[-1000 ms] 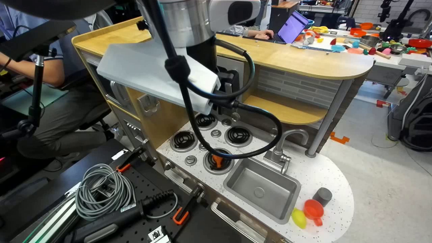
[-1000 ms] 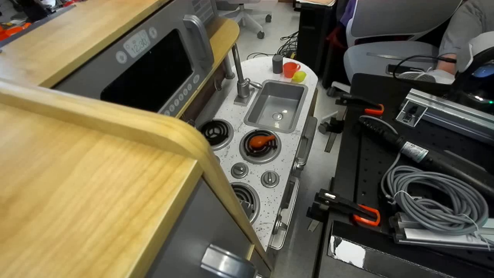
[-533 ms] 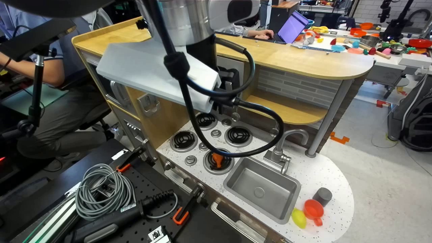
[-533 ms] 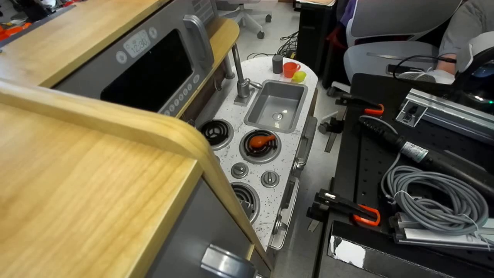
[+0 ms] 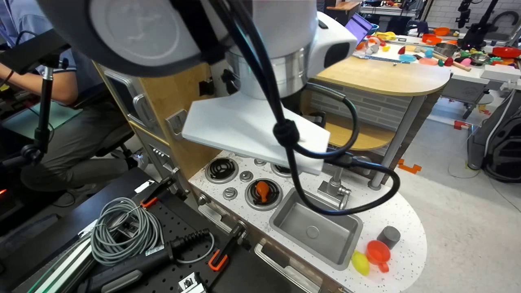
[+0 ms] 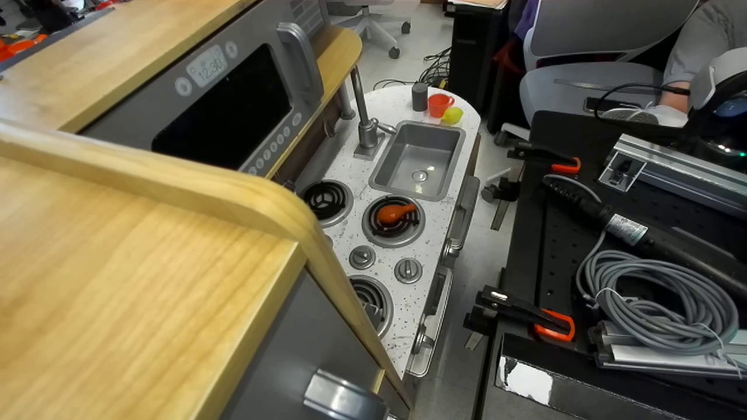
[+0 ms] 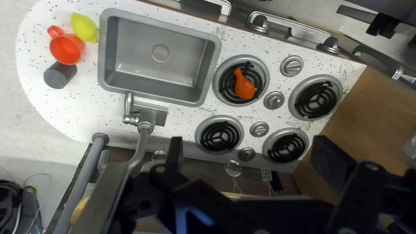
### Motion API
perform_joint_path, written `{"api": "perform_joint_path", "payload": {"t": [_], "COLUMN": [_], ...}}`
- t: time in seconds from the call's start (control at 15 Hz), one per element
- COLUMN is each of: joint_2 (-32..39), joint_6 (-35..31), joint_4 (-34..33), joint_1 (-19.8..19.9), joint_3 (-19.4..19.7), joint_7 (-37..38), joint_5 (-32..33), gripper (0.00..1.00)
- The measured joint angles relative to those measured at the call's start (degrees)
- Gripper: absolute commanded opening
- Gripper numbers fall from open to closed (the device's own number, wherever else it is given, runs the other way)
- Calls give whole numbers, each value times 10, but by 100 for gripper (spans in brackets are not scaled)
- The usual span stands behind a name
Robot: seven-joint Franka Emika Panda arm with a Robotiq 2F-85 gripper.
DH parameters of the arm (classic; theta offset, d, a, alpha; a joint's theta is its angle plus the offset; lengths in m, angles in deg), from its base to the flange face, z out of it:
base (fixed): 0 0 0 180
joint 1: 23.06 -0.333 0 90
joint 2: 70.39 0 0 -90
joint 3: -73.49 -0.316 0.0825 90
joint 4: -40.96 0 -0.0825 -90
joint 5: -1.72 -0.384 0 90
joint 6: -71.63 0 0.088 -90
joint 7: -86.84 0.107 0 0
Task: Put the gray object in the cup
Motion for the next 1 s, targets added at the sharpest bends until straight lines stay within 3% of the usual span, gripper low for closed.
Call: {"api": "perform_joint_path", "payload": {"t": [0.33,0.6,0.67,1.0], "joint_2": [140,262,292,422], "joint_6": [-46,-65,-67,-85], "joint_4": [-66,-149,-172,-288], "joint_1": [36,64,73,192], "joint_3": [-6,-3,-3,-78], "joint_7": [-100,-128,-128,-42], "joint_5": [-118,-178,-184,-132], "gripper": [100,100,100,100]}}
